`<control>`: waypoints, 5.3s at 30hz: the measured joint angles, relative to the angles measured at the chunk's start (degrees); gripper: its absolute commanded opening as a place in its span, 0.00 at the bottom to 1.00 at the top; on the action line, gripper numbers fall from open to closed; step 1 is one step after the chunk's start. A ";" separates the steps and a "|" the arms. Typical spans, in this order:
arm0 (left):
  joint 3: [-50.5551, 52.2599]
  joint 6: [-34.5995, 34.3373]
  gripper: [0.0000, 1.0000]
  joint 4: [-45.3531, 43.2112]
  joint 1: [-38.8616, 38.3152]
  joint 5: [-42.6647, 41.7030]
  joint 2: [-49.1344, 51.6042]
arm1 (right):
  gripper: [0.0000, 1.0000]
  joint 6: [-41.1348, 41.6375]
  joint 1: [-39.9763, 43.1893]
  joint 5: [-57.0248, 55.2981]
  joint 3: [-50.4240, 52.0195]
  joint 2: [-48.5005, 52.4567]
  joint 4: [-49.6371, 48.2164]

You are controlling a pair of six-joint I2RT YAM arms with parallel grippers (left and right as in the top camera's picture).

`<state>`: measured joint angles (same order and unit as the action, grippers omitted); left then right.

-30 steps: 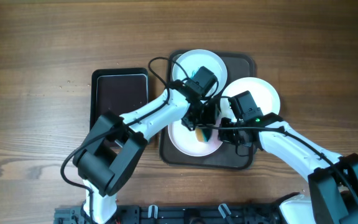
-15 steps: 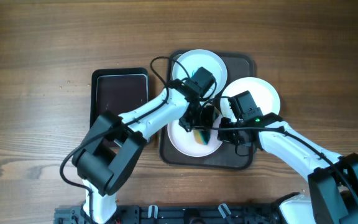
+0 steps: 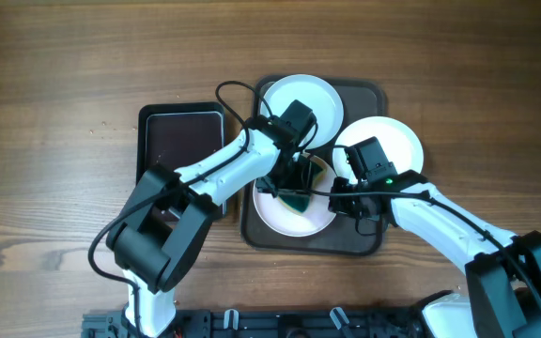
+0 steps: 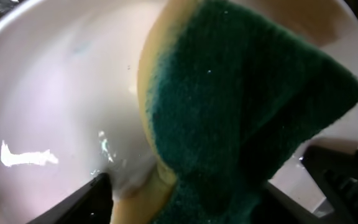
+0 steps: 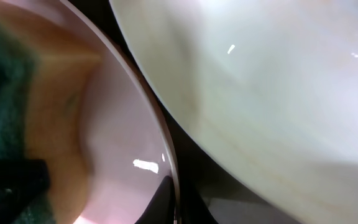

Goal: Clean dirty plates on tray and stack at the side

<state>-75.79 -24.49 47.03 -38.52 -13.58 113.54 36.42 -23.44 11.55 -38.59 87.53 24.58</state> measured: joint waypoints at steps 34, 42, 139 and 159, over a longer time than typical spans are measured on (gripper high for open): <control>-2.01 7.17 0.04 -1.81 -4.50 7.80 0.48 | 0.05 0.00 -0.04 0.00 0.00 0.00 -0.11; -1.99 6.91 0.04 -2.14 -4.50 7.78 0.85 | 0.05 0.00 -0.04 0.00 0.00 0.00 -0.11; 2.40 0.17 1.00 16.48 40.92 12.66 -36.37 | 0.04 -6.51 -0.63 0.42 -19.50 -0.44 24.30; 2.38 -0.50 1.00 17.51 49.90 12.66 -42.18 | 0.04 -0.17 -13.66 1.90 -34.97 10.01 15.76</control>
<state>-73.41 -24.99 64.53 11.38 -0.93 71.35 36.25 -37.10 13.45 -73.56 97.54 40.34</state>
